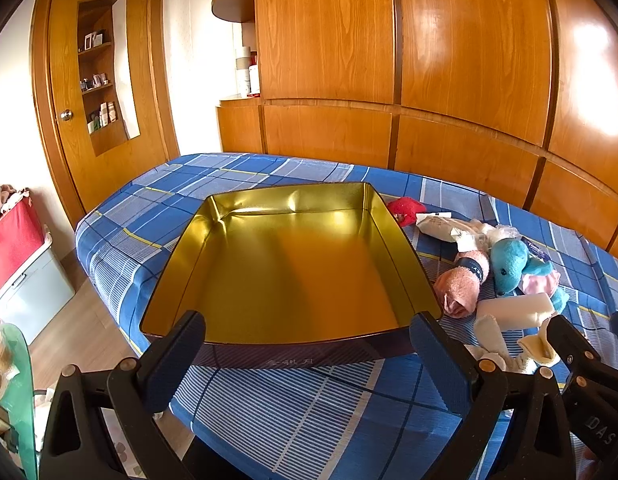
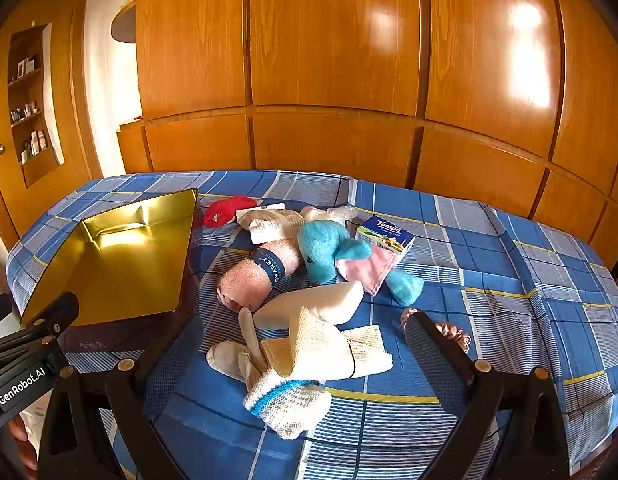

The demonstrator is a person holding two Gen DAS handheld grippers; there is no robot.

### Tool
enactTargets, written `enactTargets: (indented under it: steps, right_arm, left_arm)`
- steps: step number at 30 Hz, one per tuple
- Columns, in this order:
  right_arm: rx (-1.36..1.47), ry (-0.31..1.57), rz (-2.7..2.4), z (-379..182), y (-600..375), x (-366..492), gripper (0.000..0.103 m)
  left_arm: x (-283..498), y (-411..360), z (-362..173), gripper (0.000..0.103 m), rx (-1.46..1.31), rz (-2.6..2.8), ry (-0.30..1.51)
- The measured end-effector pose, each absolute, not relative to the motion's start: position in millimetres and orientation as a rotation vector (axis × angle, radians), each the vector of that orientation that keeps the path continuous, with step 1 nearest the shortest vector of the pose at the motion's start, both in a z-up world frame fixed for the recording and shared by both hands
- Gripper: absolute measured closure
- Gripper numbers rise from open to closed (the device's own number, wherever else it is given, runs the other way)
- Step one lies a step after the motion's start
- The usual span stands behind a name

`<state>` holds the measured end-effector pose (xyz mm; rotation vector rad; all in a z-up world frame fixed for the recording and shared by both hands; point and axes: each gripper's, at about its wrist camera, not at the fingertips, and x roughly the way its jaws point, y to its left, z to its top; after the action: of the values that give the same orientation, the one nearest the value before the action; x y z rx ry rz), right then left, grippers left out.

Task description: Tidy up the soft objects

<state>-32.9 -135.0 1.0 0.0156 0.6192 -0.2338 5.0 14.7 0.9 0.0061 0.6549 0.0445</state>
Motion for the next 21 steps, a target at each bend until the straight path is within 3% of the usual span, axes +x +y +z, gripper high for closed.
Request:
enactTargets:
  steps: [21]
  right_arm:
    - [0.049, 0.617, -0.246, 2.9, -152.7, -26.8, 0.000]
  left_arm:
    - [10.4, 3.1, -1.5, 0.000, 0.039, 0.007, 0.655]
